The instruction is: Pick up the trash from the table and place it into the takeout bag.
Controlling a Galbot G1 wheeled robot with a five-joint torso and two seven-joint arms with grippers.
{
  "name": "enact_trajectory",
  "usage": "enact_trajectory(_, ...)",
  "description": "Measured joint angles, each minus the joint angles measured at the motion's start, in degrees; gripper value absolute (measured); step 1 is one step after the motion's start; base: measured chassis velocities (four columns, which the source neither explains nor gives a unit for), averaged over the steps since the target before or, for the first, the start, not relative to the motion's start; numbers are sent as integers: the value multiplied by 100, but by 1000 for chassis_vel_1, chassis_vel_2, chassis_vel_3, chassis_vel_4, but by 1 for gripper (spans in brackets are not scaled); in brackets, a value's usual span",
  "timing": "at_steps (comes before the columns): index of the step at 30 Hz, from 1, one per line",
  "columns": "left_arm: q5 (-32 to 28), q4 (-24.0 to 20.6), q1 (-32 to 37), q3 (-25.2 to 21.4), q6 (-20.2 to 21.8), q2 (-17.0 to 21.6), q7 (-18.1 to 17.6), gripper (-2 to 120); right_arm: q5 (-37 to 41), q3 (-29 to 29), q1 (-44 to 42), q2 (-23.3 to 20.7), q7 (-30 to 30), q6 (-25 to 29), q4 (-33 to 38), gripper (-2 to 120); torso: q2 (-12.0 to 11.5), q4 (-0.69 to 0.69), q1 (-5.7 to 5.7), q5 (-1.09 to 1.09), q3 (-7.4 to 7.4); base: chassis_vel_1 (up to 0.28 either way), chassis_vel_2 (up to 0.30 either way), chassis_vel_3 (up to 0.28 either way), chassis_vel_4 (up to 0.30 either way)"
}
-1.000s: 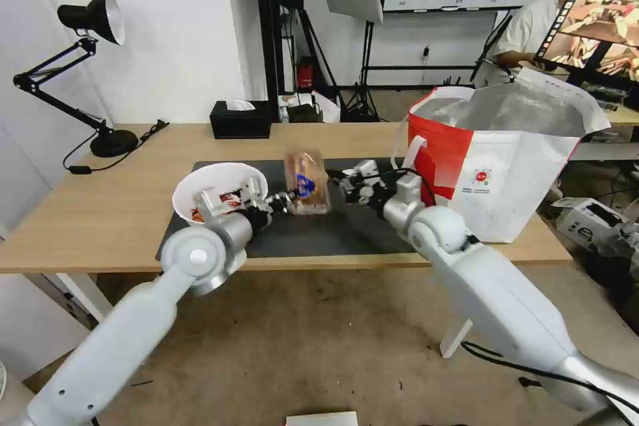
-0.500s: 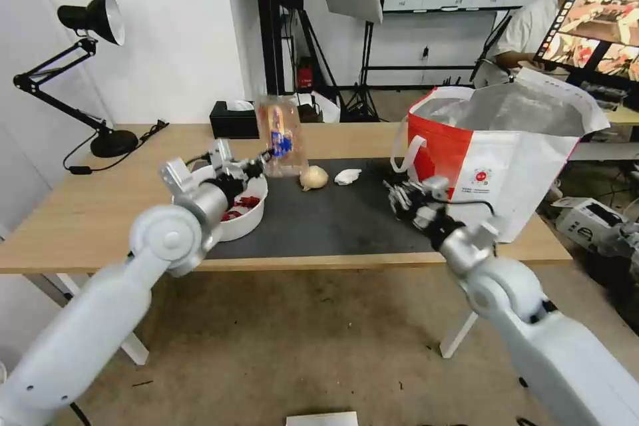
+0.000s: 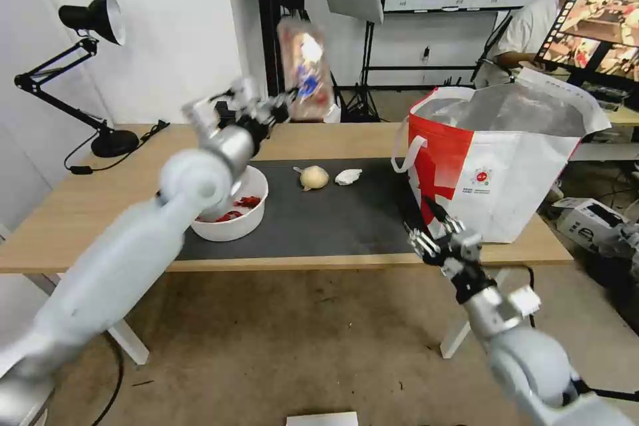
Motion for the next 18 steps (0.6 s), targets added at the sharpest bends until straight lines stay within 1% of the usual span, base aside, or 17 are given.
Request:
enact_trajectory(2, 168, 401, -469, 346, -109, -460, -135, 0, -96, 116, -271, 98, 6, 58, 21, 89, 0, -1, 0, 2, 0, 0, 0, 0, 0)
enact_trajectory(3, 168, 401, -469, 346, -109, -460, -135, 0, -96, 116, -271, 98, 6, 58, 21, 89, 0, -1, 0, 2, 0, 0, 0, 0, 0)
enact_trajectory(4, 282, 638, -696, 517, -165, -723, -201, 0, -125, 189, -369, 141, 7, 74, 22, 94, 0, 1, 1, 2, 0, 0, 0, 0, 0)
enact_trajectory(5, 424, 911, -911, 688, -227, -973, -252, 0, -138, 237, -432, 171, 6, 76, 22, 98, 0, 0, 0, 2, 0, 0, 0, 0, 0)
enact_trajectory(6, 625, 1226, -1096, 854, -304, -1275, -320, 0, -151, 278, -479, 201, 5, 76, 22, 99, 0, 3, 0, 2, 0, 0, 0, 0, 0)
enact_trajectory(7, 625, 1226, -1096, 854, -304, -1275, -320, 0, -151, 278, -479, 201, 5, 76, 22, 99, 0, 3, 0, 2, 0, 0, 0, 0, 0)
enact_trajectory(9, 985, 1870, -1333, 1067, -436, -1924, -361, 0, -193, 318, -566, 253, -20, 66, 23, 100, -1, 0, 1, 2, 0, 0, 0, 0, 0)
enact_trajectory(10, 985, 1870, -1333, 1067, -436, -1924, -361, 0, -193, 318, -566, 253, -20, 66, 23, 100, -1, 0, 1, 2, 0, 0, 0, 0, 0)
enact_trajectory(11, 1120, 2105, -1400, 1108, -455, -2210, -364, 0, -222, 318, -596, 271, -34, 54, 23, 100, -1, 1, 1, 2, 1, 0, 0, 0, 0)
enact_trajectory(12, 1302, 2307, -1461, 1170, -474, -2457, -350, 0, -269, 312, -622, 293, -44, 46, 13, 100, 0, 0, 1, 2, 0, 0, 0, 0, 0)
enact_trajectory(13, 1302, 2307, -1461, 1170, -474, -2457, -350, 0, -269, 312, -622, 293, -44, 46, 13, 100, 0, 0, 1, 2, 0, 0, 0, 0, 0)
enact_trajectory(15, 1758, 2615, -1561, 1406, -508, -2772, -244, 0, -356, 274, -663, 341, -63, 34, -22, 100, -1, -1, 1, 3, 0, 0, 0, 0, 0)
enact_trajectory(16, 2038, 2734, -1610, 1549, -486, -2846, -117, 0, -379, 258, -678, 362, -67, 23, -23, 100, -1, 0, 1, 2, 0, 0, 0, 0, 0)
enact_trajectory(17, 2038, 2734, -1610, 1549, -486, -2846, -117, 0, -379, 258, -678, 362, -67, 23, -23, 100, -1, 0, 1, 2, 0, 0, 0, 0, 0)
enact_trajectory(18, 2260, 2816, -1647, 1661, -466, -2893, -6, 0, -391, 246, -683, 375, -68, 15, -23, 100, -1, 1, 1, 1, 0, 0, 0, 0, 0)
